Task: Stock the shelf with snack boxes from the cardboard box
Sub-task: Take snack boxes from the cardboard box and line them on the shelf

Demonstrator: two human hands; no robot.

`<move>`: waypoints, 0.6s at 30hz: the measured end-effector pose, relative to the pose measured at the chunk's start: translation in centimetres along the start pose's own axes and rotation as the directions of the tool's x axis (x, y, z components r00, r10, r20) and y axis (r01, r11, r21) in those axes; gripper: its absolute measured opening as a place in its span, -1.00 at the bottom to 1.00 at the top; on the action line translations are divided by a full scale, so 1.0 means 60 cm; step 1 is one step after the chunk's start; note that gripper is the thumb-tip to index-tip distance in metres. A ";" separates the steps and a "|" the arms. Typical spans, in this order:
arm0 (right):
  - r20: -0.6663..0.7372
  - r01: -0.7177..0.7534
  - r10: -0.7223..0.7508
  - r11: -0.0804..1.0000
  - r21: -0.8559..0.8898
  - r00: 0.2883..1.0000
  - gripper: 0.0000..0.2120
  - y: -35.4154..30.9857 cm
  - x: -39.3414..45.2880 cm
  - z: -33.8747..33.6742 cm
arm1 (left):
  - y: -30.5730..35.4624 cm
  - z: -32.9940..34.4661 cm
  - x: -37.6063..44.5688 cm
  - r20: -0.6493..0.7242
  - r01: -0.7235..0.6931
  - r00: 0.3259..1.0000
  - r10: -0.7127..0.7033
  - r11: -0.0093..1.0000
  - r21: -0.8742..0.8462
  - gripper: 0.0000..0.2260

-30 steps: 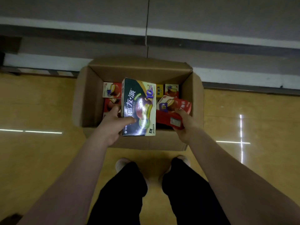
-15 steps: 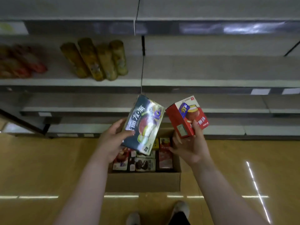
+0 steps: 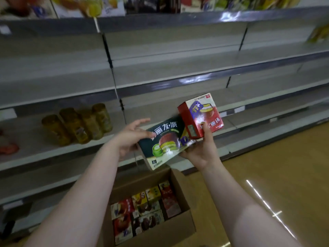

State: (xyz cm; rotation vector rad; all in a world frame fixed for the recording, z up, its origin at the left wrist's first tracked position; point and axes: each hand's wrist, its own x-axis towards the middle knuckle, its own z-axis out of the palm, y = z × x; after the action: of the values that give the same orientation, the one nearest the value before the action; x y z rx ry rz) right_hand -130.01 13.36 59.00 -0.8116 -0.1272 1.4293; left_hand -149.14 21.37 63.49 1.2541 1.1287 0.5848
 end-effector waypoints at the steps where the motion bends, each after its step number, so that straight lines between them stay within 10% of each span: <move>1: -0.024 0.053 -0.053 0.999 0.002 0.998 -0.24 -0.015 -0.006 0.004 | 0.017 0.011 0.006 0.001 -0.033 0.999 0.033 0.998 -0.049 -0.38; 5: -0.128 0.274 -0.267 0.961 0.044 0.955 -0.41 -0.093 -0.025 0.018 | 0.088 0.070 0.018 0.053 -0.172 0.980 0.191 0.951 -0.258 -0.20; 12: -0.019 0.479 -0.481 0.867 0.134 0.876 -0.52 -0.272 -0.038 0.042 | 0.209 0.220 0.051 -0.146 -0.323 0.946 0.288 0.857 -0.401 -0.77; 18: 0.072 0.467 -0.474 0.880 0.089 0.878 -0.42 -0.451 0.034 0.039 | 0.320 0.335 0.108 -0.164 -0.429 0.892 0.422 0.903 -0.010 -0.57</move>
State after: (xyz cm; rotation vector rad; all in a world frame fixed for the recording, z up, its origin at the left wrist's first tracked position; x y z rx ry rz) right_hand -108.60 18.13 75.14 -0.6037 -0.3225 0.9996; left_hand -124.40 23.41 77.62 1.4453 0.9623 1.0513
